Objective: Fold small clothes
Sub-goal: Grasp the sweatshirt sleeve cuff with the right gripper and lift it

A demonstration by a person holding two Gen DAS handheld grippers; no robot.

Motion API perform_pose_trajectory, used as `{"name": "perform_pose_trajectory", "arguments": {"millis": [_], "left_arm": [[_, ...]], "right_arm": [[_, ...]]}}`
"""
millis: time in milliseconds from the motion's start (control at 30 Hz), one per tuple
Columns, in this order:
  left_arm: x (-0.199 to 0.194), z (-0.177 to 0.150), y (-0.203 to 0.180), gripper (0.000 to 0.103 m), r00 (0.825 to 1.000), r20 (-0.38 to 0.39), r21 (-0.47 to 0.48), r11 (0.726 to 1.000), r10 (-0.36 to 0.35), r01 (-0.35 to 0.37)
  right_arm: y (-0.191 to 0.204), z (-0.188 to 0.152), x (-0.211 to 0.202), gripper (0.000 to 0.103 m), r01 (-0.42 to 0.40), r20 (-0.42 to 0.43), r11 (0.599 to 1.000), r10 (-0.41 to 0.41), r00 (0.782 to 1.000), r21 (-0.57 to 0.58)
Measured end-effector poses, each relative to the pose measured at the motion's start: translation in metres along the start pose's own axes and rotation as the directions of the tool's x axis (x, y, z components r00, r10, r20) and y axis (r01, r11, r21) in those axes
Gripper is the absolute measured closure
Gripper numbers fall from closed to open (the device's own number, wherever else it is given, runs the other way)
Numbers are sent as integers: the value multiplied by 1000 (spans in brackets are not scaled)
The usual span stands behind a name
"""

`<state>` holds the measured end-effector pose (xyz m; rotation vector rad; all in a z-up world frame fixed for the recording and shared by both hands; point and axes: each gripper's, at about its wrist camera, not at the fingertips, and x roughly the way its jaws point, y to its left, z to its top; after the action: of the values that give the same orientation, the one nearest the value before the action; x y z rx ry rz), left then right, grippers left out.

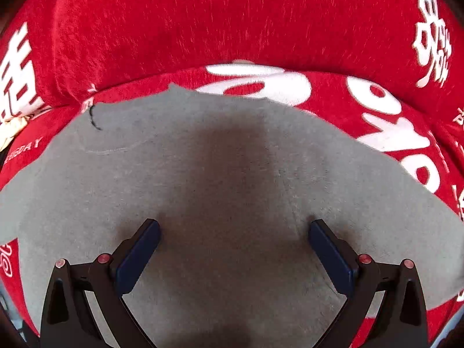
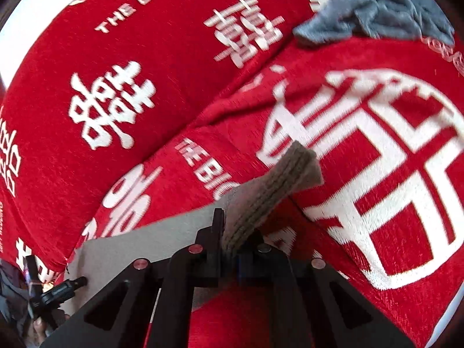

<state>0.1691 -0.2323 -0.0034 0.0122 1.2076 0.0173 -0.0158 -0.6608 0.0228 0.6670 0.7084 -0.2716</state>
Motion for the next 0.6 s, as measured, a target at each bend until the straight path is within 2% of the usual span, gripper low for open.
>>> {"name": "perform_pose_trajectory", "arguments": {"millis": [133, 200, 233, 300, 400, 433, 533, 600], "left_arm": [[1, 22, 2, 0, 1000, 18, -17, 1000, 14, -13], [13, 26, 1, 0, 999, -28, -16, 999, 42, -43], [16, 23, 1, 0, 999, -38, -14, 999, 30, -30], [5, 12, 0, 0, 1000, -19, 6, 1000, 22, -21], [-15, -27, 1, 0, 998, 1, 41, 998, -56, 55], [-25, -44, 1, 0, 997, 39, 67, 995, -70, 67], [-38, -63, 8, 0, 993, 38, 98, 989, -115, 111], [-45, -66, 17, 0, 990, 38, 77, 988, -134, 130]], "right_arm": [[31, 3, -10, 95, 33, 18, 994, -32, 999, -102], [42, 3, -11, 95, 43, 16, 991, -41, 999, -127], [47, 3, -13, 95, 51, 19, 989, -49, 999, -139], [56, 1, -17, 95, 63, 26, 986, -60, 998, -156], [72, -1, -25, 95, 61, 33, 981, -56, 998, -181], [83, -2, -30, 95, 55, 34, 979, -49, 998, -198], [124, -5, -47, 96, 31, 54, 962, -17, 998, -270], [155, -8, -61, 96, 5, 69, 950, 18, 997, -313]]}}
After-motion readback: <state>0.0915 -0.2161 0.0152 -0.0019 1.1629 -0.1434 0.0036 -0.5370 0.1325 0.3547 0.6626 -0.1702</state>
